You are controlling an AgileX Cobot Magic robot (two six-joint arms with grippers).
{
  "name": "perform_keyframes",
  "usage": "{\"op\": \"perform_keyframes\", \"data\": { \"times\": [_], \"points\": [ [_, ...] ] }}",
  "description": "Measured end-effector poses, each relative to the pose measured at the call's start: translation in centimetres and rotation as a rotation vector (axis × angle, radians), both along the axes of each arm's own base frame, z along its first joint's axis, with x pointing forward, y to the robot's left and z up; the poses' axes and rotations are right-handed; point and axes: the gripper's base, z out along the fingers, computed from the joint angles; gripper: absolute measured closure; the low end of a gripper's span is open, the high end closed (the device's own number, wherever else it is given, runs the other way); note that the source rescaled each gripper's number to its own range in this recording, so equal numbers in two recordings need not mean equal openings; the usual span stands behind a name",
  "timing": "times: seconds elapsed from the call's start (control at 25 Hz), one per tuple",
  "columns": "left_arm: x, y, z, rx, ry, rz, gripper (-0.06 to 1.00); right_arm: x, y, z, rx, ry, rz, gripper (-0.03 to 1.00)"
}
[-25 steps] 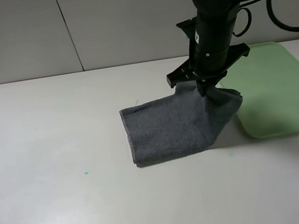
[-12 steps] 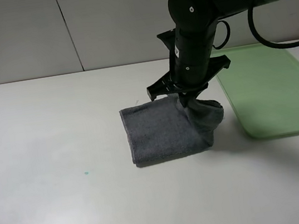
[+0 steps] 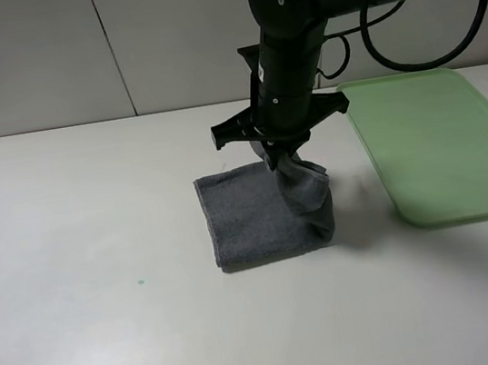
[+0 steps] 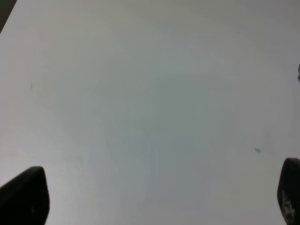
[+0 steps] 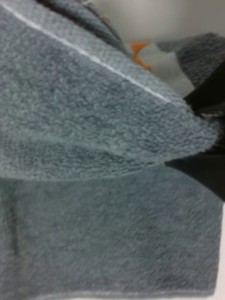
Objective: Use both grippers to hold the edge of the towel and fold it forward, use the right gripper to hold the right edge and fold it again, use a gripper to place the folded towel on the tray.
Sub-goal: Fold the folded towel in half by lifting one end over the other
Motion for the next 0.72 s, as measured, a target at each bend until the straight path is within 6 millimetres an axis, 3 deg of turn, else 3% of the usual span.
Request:
{"op": "perform_keyframes", "data": {
  "times": [0.28,0.72],
  "points": [
    [0.0,0.0,0.0,0.000,0.000,0.000,-0.04,-0.9,1.8,-1.0,0.004,0.018,0.025,0.89],
    [0.0,0.0,0.0,0.000,0.000,0.000,-0.04,-0.7,2.4,-1.1,0.070,0.000,-0.009,0.89]
  ]
}}
